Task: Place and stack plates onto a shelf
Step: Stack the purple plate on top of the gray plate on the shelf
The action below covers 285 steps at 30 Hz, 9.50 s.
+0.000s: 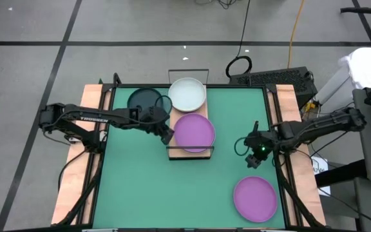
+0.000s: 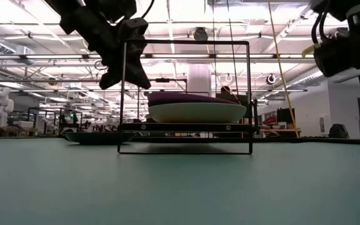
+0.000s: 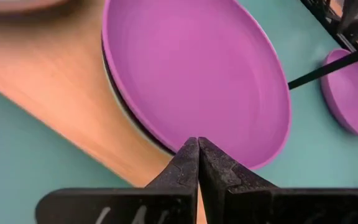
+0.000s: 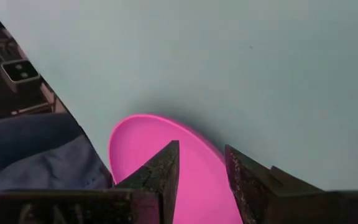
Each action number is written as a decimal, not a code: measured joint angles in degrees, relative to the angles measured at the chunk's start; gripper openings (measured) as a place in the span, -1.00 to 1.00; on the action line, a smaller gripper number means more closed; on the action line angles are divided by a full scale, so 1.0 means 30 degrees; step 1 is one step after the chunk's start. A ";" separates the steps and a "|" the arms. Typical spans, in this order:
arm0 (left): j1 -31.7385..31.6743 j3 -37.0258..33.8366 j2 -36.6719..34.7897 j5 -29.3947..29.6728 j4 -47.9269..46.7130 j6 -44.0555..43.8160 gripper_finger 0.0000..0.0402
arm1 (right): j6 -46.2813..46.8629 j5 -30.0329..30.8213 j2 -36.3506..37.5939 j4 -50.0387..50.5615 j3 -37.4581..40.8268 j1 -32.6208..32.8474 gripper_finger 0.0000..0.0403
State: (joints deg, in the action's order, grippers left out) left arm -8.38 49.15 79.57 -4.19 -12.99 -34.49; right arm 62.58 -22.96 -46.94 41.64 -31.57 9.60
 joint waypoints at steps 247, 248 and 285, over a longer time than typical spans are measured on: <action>-0.7191 -0.0007 -0.3760 0.4825 -1.4498 -0.9265 -0.59 | 0.0416 0.8714 -1.6028 -2.1547 -0.5829 -1.3461 -1.00; -0.7186 -0.0007 -0.3760 0.4825 -1.4503 -0.9340 -0.59 | 0.0416 0.8730 -1.6028 -2.1578 -0.5829 -1.3454 -1.00; -0.7191 -0.0007 -0.3760 0.5430 -1.4491 -0.7125 -0.59 | 0.0912 0.7532 -1.2864 -1.6541 -0.5851 -1.3985 -0.42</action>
State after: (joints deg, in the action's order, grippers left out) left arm -29.95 49.12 68.29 12.10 -56.47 -55.87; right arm 65.32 -0.36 -85.53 -7.98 -49.12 -32.36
